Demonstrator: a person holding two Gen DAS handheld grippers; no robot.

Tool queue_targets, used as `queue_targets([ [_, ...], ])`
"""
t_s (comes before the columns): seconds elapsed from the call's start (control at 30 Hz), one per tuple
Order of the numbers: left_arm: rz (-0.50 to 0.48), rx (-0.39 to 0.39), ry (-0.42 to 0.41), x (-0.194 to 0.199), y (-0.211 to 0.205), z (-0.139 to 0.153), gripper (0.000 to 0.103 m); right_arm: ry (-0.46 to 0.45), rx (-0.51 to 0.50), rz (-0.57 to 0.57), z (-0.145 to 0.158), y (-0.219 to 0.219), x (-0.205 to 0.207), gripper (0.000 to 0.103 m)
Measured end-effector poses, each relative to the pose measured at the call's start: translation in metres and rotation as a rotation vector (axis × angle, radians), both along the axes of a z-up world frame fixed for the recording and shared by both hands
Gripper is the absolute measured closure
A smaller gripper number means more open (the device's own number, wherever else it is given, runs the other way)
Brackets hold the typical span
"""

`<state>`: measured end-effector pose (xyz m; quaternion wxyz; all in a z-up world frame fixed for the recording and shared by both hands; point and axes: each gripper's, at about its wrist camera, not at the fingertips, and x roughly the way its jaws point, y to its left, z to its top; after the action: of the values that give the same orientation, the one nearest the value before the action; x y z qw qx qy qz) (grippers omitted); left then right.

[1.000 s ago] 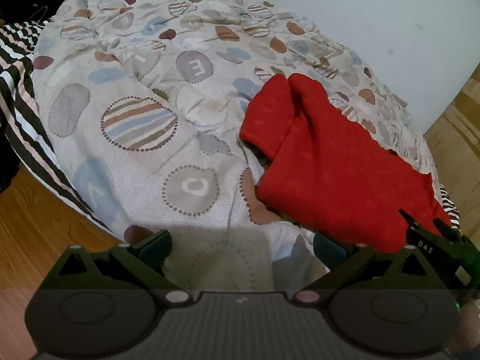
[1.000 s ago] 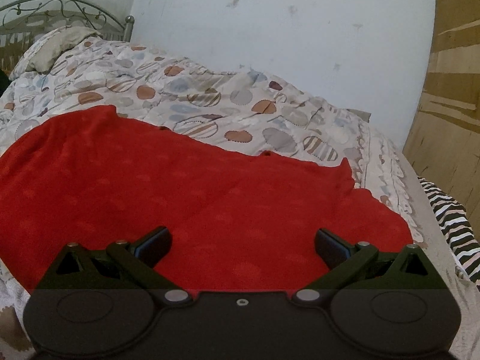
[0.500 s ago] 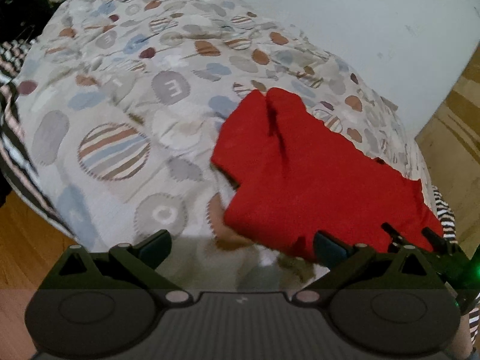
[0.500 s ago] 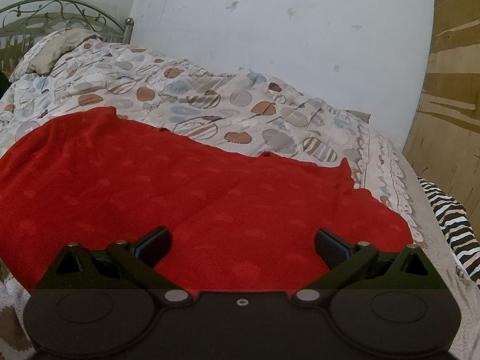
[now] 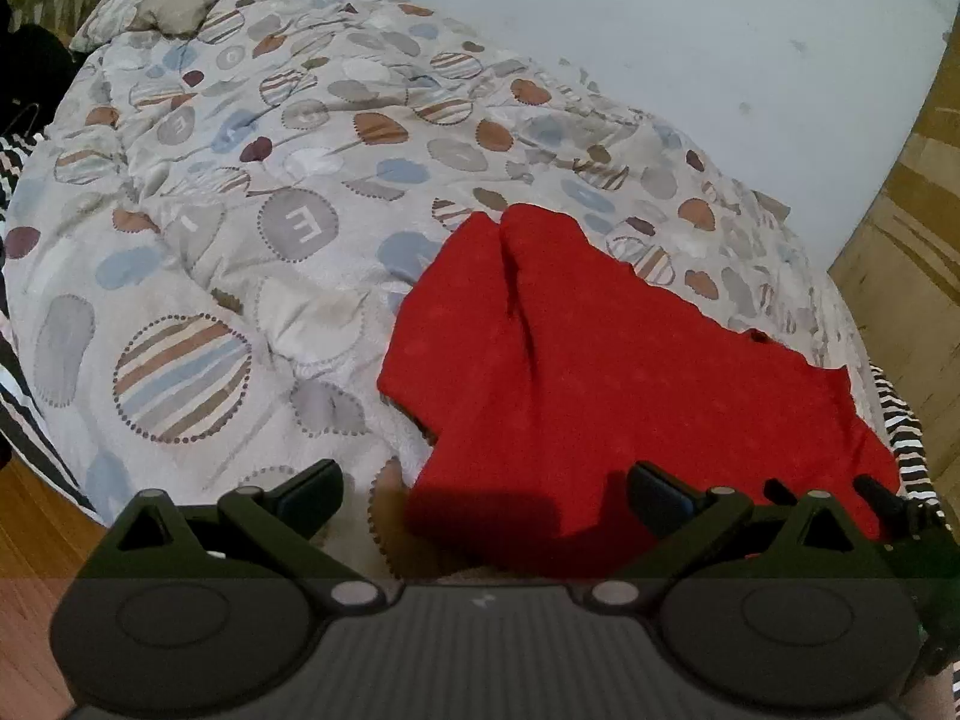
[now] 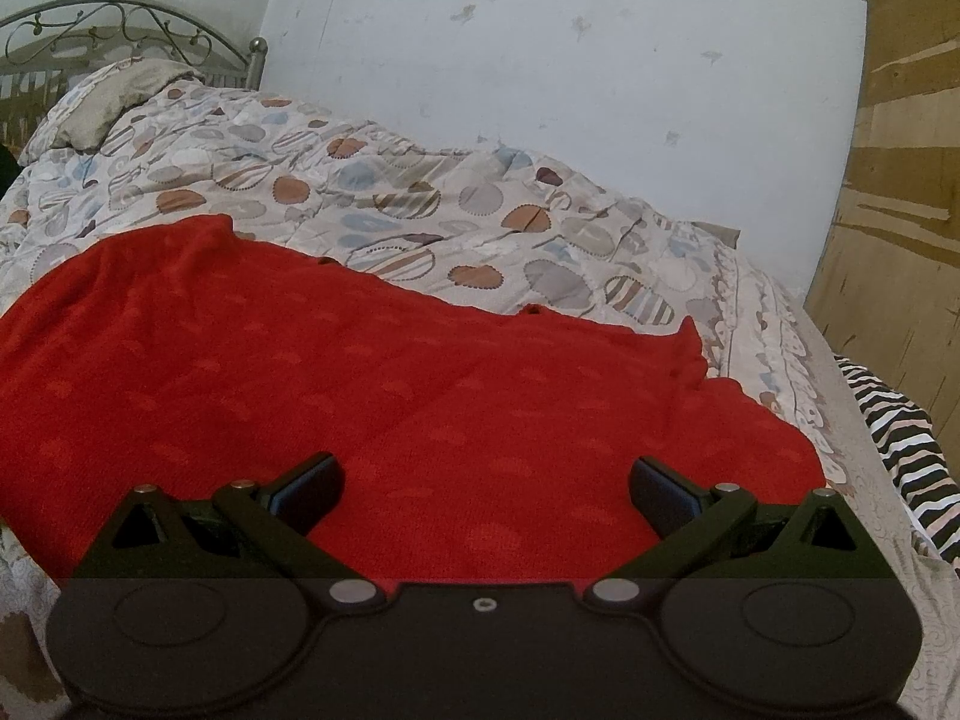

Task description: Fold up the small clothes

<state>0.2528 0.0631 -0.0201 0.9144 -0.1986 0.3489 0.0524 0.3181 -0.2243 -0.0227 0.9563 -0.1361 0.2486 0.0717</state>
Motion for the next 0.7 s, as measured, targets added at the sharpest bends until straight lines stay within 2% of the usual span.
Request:
queue_targets([
  [0.23,-0.018,0.022,0.014,0.01,0.002,-0.01,0.0,-0.001,0.0,0.0,0.0,0.0,0.0,0.001],
  [0.37,-0.048,0.026,0.014,0.011,0.008,-0.028,0.0,-0.002,0.0,-0.001,0.0,0.001,0.0,0.001],
  [0.5,-0.077,-0.016,-0.064,0.009,0.02,-0.04,0.0,-0.008,-0.004,-0.001,0.001,0.001,-0.001,0.001],
  [0.63,-0.119,0.041,-0.151,0.021,0.027,-0.04,0.0,-0.012,-0.007,-0.001,0.002,0.002,0.001,0.001],
  [0.7,-0.146,0.038,-0.168,0.032,0.034,-0.04,0.0,-0.013,-0.006,-0.001,0.002,0.002,0.001,0.001],
])
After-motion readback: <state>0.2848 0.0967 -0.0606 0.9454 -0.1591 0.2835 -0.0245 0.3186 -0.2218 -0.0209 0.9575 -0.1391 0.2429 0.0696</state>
